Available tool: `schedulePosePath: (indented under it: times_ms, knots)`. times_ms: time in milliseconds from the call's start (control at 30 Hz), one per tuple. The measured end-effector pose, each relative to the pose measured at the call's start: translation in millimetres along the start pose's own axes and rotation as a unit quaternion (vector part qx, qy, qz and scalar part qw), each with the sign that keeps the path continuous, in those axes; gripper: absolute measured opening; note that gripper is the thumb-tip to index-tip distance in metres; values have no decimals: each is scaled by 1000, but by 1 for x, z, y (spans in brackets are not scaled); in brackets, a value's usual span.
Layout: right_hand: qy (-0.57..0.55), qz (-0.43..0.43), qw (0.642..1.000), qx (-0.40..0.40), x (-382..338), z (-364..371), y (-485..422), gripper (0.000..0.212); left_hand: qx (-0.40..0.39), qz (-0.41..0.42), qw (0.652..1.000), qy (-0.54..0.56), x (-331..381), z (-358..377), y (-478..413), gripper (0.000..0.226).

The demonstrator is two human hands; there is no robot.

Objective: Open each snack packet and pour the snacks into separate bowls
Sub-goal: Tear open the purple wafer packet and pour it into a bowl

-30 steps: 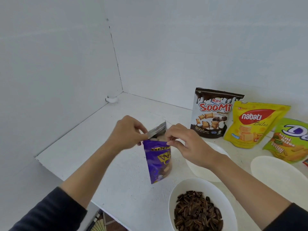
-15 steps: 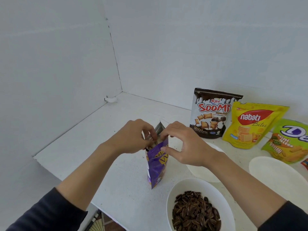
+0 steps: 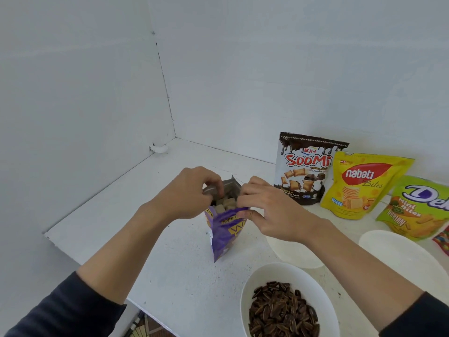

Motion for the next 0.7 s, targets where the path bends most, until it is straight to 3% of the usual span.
schedulePosePath:
  times_ms: [133, 400, 567, 700]
  knots:
    - [0, -1, 1000, 1, 3, 0, 2, 5, -20, 24, 999, -21, 2, 8, -4, 40]
    - [-25, 32, 999, -8, 18, 4, 8, 10, -5, -43, 998, 51, -34, 7, -7, 34]
    - [6, 39, 999, 16, 19, 2, 9, 20, -31, 13, 993, 112, -15, 17, 1, 26]
    - [7, 28, 1000, 10, 13, 6, 8, 17, -2, 14, 996, 89, -18, 14, 1, 30]
Point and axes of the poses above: each hand's wrist, its own y-axis away from the middle knuckle, its own z-axis out of the palm, x = y × z, the point moved 10 cm from there along -y, towards the middle knuckle, and after that the axes turned 7 degrees about -y, right-handed, at the moved point
